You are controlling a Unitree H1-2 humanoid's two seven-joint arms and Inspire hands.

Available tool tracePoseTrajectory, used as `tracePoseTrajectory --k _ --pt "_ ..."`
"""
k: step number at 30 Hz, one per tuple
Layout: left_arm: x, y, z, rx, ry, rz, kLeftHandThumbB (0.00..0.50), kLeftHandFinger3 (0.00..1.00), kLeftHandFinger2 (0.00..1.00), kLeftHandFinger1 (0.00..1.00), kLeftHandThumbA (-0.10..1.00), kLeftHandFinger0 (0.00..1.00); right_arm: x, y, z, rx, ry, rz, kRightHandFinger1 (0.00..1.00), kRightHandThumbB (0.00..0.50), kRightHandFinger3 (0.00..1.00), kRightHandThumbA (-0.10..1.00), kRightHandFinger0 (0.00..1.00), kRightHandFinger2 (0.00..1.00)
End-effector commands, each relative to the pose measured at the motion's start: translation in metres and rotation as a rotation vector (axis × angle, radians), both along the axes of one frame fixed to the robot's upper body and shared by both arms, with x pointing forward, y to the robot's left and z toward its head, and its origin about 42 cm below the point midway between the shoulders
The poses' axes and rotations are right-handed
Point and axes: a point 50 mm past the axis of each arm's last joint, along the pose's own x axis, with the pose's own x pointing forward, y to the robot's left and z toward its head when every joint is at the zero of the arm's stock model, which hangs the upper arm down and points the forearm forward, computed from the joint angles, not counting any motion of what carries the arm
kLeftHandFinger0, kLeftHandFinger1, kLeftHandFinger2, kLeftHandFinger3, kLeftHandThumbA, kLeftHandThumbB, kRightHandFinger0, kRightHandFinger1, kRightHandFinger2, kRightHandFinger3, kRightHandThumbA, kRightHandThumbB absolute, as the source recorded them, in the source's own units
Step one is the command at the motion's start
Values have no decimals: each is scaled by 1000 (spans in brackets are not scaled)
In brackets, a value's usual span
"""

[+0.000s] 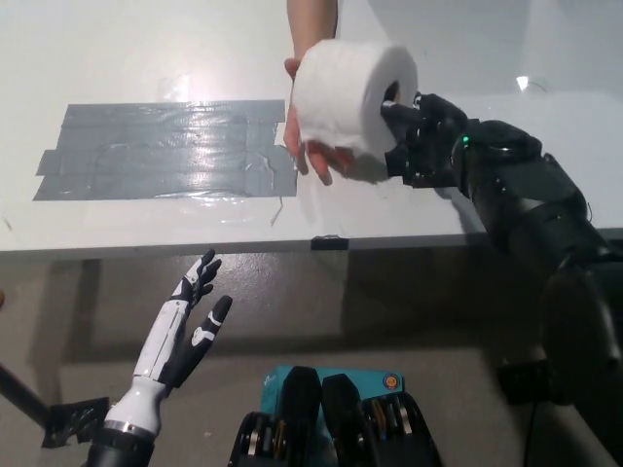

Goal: A person hands over a roll of toilet paper to the robot , and the robot inserts its right thumb into the hole in the centre to grab the roll, and then places it on the balck area on the desk.

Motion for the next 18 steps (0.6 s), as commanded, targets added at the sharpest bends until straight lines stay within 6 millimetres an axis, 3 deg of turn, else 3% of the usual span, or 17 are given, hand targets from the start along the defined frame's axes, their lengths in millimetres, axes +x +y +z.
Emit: tracePoseTrajectory --k 1,2,3,4,5,6,7,8,9,11,12,13,15,18 --pt "7 2 12 17 -46 -23 185 1000 1000 1000 892 1000 14 4 60 486 2 -39 133 199 1000 -100 0 741" --pt "8 1 12 19 -44 -23 178 1000 1000 1000 890 1000 15 2 65 480 -26 -20 105 154 882 -100 0 729" --pt "8 1 13 19 -44 -24 177 1000 1000 1000 888 1000 16 1 67 480 -33 -18 102 159 747 -100 0 712" --pt "8 1 13 19 -46 -26 178 1000 1000 1000 886 1000 17 -3 71 487 -50 -17 87 153 875 -100 0 704" --pt "8 2 13 19 -47 -27 183 1000 1000 1000 885 1000 18 -6 75 492 -59 -14 121 171 609 -100 0 696" --pt "8 2 13 18 -46 -27 189 1000 1000 1000 886 1000 19 -9 79 489 -68 -13 153 171 531 -100 0 674" --pt "8 2 13 17 -44 -27 191 1000 1000 1000 887 1000 20 -11 81 484 -77 -13 174 171 588 -100 0 671" --pt "8 2 13 18 -43 -27 191 1000 1000 1000 887 1000 21 -15 85 488 -80 -23 210 172 730 -100 0 708" --pt "10 3 13 16 -49 -28 189 1000 1000 1000 877 1000 23 -22 94 485 -83 -51 253 139 1000 -100 0 782" --pt "11 4 14 17 -50 -26 190 1000 1000 1000 875 1000 24 -29 102 476 -92 -62 290 133 1000 -100 0 836" --pt "11 5 14 17 -51 -28 182 1000 1000 1000 868 1000 25 -37 108 429 -117 -37 290 121 1000 -100 0 775" --pt "11 5 13 18 -50 -29 180 1000 1000 1000 865 1000 26 -43 111 391 -133 -17 323 106 1000 -100 0 793" --pt "9 5 12 21 -46 -27 178 1000 1000 1000 861 1000 26 -62 117 324 -155 -16 474 126 1000 -100 0 975" --pt "7 6 11 23 -45 -23 176 1000 1000 1000 854 1000 26 -74 118 279 -154 -22 562 119 1000 -100 23 1000"
